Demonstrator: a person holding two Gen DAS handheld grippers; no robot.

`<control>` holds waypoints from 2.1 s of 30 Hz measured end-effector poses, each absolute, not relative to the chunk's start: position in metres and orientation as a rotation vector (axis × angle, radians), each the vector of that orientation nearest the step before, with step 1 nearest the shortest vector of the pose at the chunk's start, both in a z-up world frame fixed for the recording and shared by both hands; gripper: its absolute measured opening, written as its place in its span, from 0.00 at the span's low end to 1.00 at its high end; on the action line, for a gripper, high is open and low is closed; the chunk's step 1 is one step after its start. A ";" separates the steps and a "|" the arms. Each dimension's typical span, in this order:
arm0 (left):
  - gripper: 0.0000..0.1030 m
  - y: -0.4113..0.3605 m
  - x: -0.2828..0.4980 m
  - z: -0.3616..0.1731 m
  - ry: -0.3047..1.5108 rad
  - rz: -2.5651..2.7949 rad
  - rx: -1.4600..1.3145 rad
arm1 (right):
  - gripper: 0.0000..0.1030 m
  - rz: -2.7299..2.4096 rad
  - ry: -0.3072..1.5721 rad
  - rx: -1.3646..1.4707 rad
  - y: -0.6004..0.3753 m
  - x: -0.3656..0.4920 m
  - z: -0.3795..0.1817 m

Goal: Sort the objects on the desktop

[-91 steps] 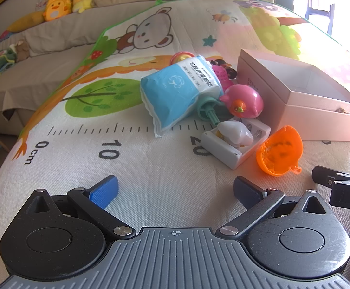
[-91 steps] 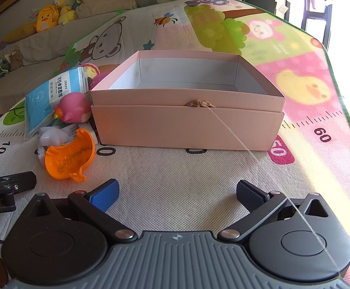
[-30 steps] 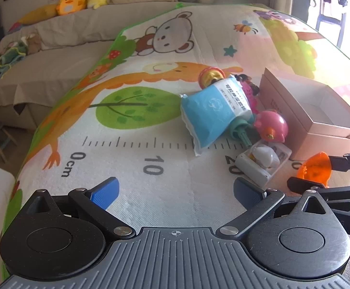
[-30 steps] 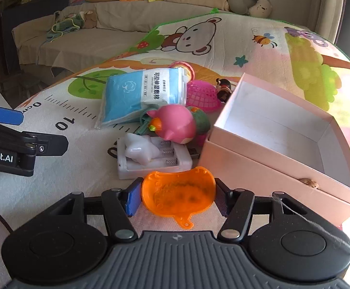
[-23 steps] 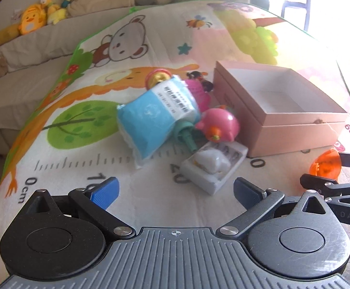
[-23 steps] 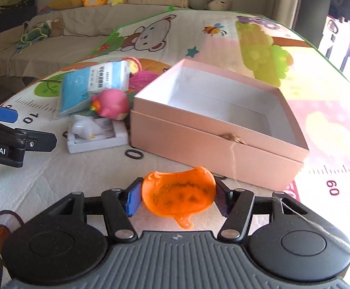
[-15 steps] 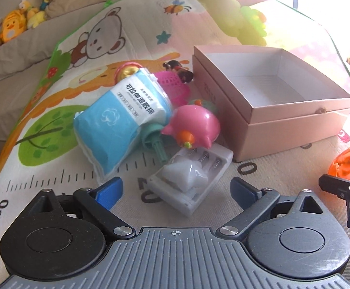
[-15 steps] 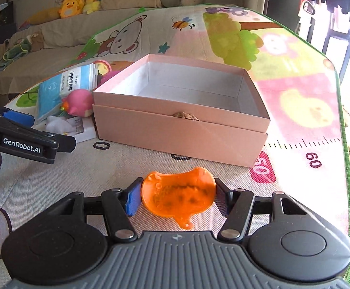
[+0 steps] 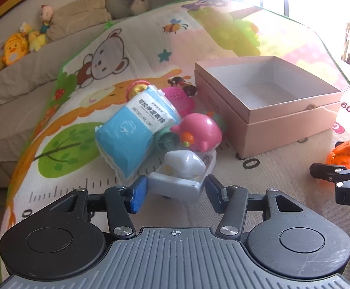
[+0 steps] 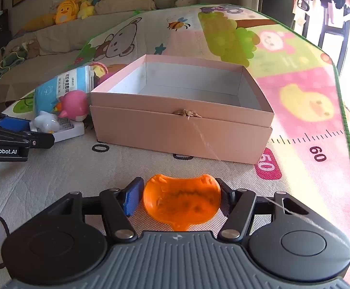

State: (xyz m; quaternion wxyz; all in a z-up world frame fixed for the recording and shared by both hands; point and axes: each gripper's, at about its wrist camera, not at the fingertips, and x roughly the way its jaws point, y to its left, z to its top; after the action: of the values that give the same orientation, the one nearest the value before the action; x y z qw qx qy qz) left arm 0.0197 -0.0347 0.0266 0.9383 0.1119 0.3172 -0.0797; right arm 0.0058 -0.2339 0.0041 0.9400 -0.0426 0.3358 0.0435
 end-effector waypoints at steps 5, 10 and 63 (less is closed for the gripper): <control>0.53 -0.029 -0.010 0.037 0.602 -0.191 0.225 | 0.65 0.080 0.678 -0.091 -0.233 0.005 0.004; 0.81 -0.020 -0.043 0.034 0.641 -0.266 0.175 | 0.76 0.076 0.663 -0.084 -0.234 0.000 0.006; 0.93 -0.053 0.050 0.089 0.512 -0.267 0.118 | 0.68 0.179 0.530 0.011 -0.301 0.069 0.129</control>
State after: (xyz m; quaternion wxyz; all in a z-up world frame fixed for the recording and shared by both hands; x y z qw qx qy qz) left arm 0.0503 -0.0533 0.0889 0.9569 0.0580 0.2523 -0.1318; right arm 0.0690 -0.3009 0.1293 0.9611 0.0053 0.2618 0.0884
